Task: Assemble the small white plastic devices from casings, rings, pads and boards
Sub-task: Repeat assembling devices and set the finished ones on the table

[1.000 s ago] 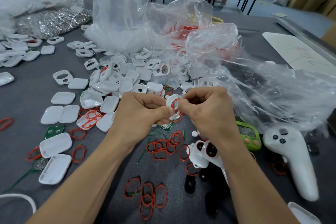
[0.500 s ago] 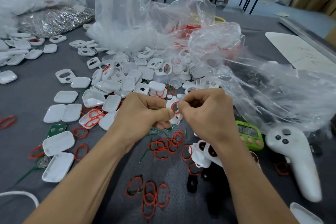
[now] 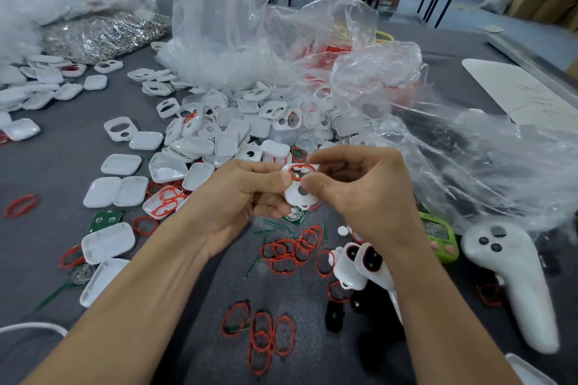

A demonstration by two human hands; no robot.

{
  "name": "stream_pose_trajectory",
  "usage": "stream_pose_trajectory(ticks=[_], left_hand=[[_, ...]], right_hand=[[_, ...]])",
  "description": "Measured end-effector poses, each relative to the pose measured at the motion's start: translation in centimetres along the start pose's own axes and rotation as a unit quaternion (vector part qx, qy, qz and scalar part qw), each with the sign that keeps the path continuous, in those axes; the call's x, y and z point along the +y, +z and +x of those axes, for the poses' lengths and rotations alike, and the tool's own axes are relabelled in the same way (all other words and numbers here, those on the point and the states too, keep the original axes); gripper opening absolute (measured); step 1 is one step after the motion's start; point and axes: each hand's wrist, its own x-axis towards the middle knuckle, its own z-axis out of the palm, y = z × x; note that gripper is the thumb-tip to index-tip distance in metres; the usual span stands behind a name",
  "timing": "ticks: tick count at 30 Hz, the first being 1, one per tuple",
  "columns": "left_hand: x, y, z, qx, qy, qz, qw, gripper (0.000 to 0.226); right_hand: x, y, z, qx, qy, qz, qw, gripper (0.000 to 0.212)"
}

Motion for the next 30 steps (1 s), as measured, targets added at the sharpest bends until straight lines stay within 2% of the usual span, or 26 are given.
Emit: stream_pose_trajectory(ticks=[10, 12, 16, 21, 24, 27, 30], left_hand=[[-0.2, -0.5, -0.2, -0.069, 0.009, -0.002, 0.998, 0.015], [-0.2, -0.7, -0.4, -0.106, 0.011, -0.008, 0.994, 0.018], [0.0, -0.8, -0.7, -0.188, 0.011, -0.031, 0.982, 0.039], [0.1, -1.0, -0.7, -0.232, 0.011, -0.041, 0.972, 0.038], [0.1, -0.9, -0.6, -0.196, 0.012, -0.002, 0.98, 0.032], [-0.4, -0.6, -0.2, -0.105, 0.024, 0.071, 0.992, 0.032], [-0.4, -0.2, -0.2, -0.065, 0.037, 0.104, 0.992, 0.026]], right_hand=[[-1.0, -0.3, -0.2, -0.025, -0.002, 0.048, 0.999, 0.022], [-1.2, -0.6, -0.1, -0.063, 0.008, 0.11, 0.992, 0.023], [-0.7, -0.7, 0.1, -0.156, 0.039, 0.209, 0.965, 0.029], [-0.4, -0.8, 0.0, -0.275, 0.099, 0.25, 0.923, 0.046], [-0.3, -1.1, 0.1, -0.261, 0.133, 0.222, 0.93, 0.052], [-0.2, -1.1, 0.3, -0.2, 0.156, 0.212, 0.944, 0.034], [-0.7, -1.2, 0.1, -0.163, 0.172, 0.232, 0.943, 0.016]])
